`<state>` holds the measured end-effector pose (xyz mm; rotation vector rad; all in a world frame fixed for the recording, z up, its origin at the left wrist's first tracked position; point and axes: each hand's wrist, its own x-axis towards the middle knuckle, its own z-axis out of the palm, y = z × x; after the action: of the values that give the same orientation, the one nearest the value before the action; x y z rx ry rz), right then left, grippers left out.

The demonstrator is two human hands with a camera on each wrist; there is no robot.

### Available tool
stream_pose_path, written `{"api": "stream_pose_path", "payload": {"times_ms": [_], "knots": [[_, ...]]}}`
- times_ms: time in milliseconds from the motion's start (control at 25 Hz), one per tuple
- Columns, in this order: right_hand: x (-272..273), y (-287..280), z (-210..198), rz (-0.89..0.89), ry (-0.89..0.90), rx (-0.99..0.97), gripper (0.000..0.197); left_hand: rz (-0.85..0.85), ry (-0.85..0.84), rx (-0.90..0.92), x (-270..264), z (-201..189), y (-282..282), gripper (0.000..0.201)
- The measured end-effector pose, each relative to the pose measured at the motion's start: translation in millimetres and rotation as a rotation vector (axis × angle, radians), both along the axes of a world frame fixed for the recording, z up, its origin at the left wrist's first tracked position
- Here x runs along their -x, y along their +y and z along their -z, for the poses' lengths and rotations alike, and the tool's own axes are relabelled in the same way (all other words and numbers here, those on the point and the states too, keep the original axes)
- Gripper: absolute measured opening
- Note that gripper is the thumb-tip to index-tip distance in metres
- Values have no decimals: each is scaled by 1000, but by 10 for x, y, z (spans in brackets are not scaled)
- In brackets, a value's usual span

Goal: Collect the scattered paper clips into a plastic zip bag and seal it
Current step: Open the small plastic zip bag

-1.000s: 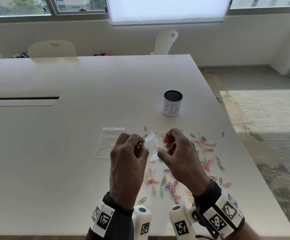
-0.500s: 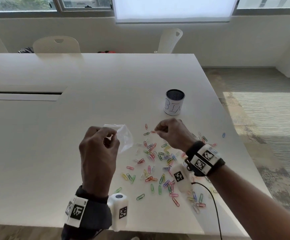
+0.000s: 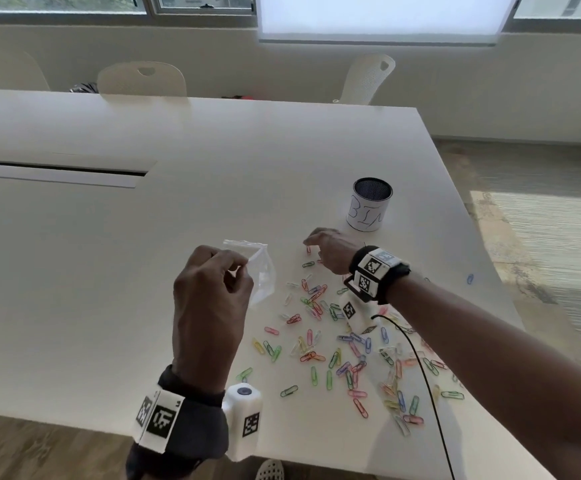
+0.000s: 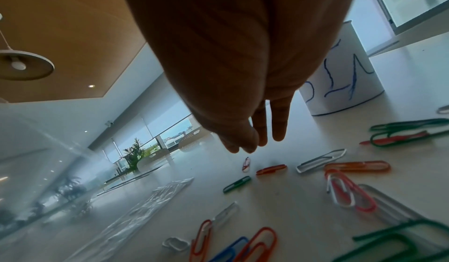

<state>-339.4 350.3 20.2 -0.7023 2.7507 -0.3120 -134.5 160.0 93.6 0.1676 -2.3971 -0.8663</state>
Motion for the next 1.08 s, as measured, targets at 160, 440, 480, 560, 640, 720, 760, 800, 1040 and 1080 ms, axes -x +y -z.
{"api": "stream_pose_path", "payload": {"times_ms": [160, 440, 480, 560, 640, 720, 760, 800, 1040, 1080], "knots": [[-129, -32, -32, -77, -33, -61, 60, 28, -22, -3, 137, -43, -69, 13], [-535, 107, -119, -98, -109, 46, 37, 84, -42, -7, 270, -31, -214, 15], [-595, 122, -130, -116, -106, 36, 51, 89, -43, -8, 298, -24, -221, 14], [-692, 131, -106, -170, -74, -35, 74, 98, -38, -3, 351, -32, -215, 12], [-781, 128, -30, -187, -24, -44, 69, 106, -35, 7, 392, -44, -192, 9], [-861, 137, 72, -167, 35, 41, 51, 116, -33, 23, 424, -50, -168, 8], [-896, 147, 116, -160, 72, 89, 41, 121, -36, 28, 441, -48, -152, 7], [-918, 153, 154, -157, 105, 125, 32, 125, -40, 35, 452, -41, -138, 7], [-1005, 95, -6, -47, 212, 325, 28, 149, -64, 20, 509, 10, -64, 6], [-1039, 40, -147, 19, 214, 449, 32, 152, -63, 17, 516, 10, -48, 6]]}}
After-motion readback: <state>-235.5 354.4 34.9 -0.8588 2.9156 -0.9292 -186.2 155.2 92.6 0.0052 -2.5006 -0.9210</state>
